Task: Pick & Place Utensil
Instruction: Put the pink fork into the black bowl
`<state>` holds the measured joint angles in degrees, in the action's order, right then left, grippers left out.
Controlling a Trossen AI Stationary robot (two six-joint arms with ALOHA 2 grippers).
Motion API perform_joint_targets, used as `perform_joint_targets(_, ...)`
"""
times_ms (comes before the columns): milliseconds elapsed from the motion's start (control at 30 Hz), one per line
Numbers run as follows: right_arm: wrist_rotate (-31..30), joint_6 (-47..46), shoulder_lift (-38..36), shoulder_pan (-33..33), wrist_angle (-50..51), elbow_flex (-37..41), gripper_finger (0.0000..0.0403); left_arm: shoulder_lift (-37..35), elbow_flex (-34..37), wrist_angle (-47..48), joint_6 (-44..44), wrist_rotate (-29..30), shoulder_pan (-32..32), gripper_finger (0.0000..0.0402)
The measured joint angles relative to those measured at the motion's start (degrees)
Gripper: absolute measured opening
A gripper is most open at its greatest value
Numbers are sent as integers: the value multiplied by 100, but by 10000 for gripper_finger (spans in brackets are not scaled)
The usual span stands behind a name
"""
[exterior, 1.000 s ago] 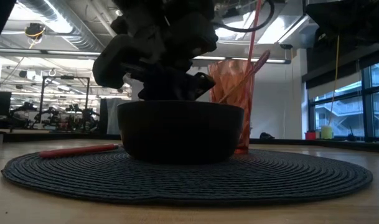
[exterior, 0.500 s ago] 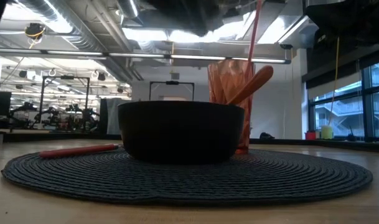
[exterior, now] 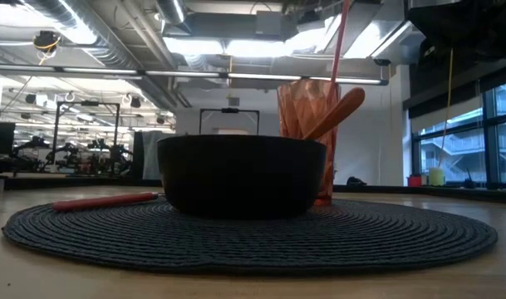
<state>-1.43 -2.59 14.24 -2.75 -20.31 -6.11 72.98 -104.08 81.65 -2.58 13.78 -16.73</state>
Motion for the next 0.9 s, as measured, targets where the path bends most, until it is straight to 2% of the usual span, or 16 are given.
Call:
perform_joint_targets(167,2,0,0,0,44,0,10,-1720,1092,-298,-1225,654,-38,10)
perform_joint_targets(233,2,0,0,1,82,0,10,-2399,1738,-672,-1563,972,-120,5)
perform_joint_targets(367,2,0,-2,1,94,0,10,-3648,3364,-1811,-1860,1701,-248,2)
perform_joint_targets(433,2,0,0,0,95,0,10,-4163,4432,-2850,-1890,1996,-276,2)
perform_joint_targets(533,2,0,0,0,98,0,10,-4641,6182,-5181,-950,1768,-319,3)
perform_joint_targets(600,2,0,-2,1,115,0,10,-4837,7078,-6132,-340,1574,-318,3)
perform_joint_targets(700,4,-28,-2,1,210,0,10,-5213,7783,-6573,-171,1735,-207,3)
perform_joint_targets(900,7,-35,-1,-1,307,2,10,-6209,8388,-6601,-253,1539,-108,3)
